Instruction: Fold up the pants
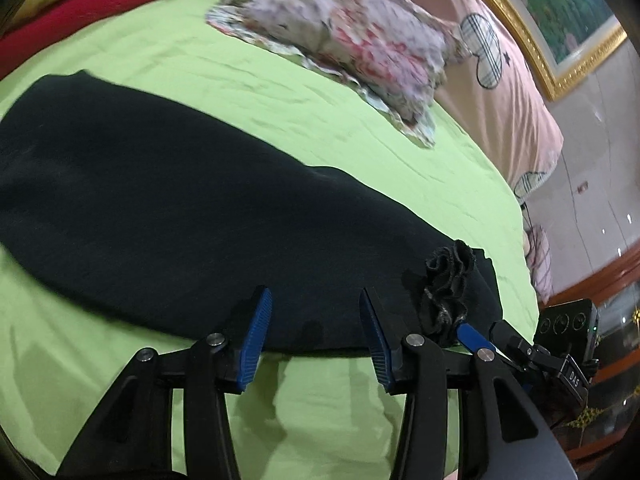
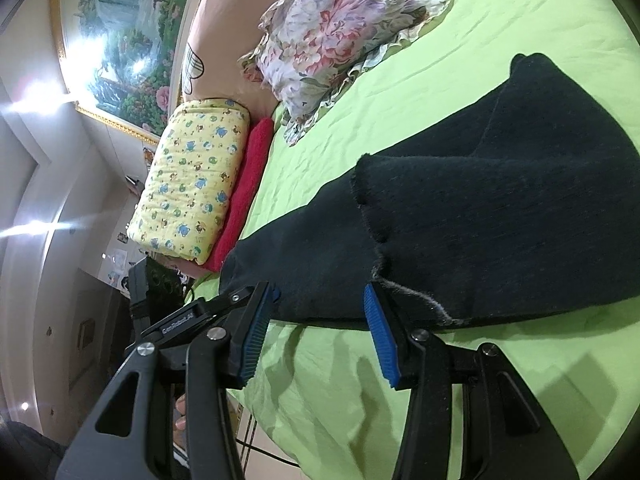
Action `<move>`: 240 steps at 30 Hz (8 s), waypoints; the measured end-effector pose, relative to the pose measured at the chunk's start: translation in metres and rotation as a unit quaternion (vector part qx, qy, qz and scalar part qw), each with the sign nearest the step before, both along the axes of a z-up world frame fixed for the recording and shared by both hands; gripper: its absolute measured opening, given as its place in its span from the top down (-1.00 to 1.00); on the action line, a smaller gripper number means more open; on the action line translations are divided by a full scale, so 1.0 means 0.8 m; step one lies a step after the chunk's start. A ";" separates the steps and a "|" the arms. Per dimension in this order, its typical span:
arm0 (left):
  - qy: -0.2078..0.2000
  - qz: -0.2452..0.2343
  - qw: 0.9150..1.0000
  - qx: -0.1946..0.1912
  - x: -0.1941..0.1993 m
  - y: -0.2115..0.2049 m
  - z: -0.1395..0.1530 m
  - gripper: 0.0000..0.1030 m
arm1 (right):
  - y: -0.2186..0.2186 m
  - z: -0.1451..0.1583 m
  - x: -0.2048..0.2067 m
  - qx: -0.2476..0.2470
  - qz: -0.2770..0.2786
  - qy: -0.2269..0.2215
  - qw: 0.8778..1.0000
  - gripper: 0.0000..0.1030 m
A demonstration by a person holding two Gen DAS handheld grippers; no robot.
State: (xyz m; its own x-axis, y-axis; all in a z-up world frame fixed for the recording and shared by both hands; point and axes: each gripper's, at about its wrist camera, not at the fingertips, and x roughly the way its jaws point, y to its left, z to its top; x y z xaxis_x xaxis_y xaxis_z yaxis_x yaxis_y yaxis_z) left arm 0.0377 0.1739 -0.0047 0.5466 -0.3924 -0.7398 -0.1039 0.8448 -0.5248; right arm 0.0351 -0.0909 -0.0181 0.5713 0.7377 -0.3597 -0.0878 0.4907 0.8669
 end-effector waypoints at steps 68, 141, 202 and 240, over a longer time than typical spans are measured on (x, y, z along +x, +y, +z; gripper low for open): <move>0.027 0.280 0.955 -0.096 -0.041 0.230 -0.049 -0.13 | 0.421 0.046 0.297 -0.258 0.474 -0.090 0.837 0.31; -0.054 -0.075 0.994 0.054 0.045 -0.241 0.080 0.56 | -0.124 0.033 0.111 -0.011 0.092 -0.119 0.989 0.63; -0.010 -0.018 0.999 0.034 0.013 -0.111 0.024 -0.36 | -0.100 0.042 -0.018 -0.190 -0.148 -0.016 0.970 -0.45; 0.043 -0.001 0.997 0.060 0.082 -0.107 -0.041 -0.52 | -0.123 -0.029 -0.017 -0.126 -0.128 -0.018 0.984 -0.20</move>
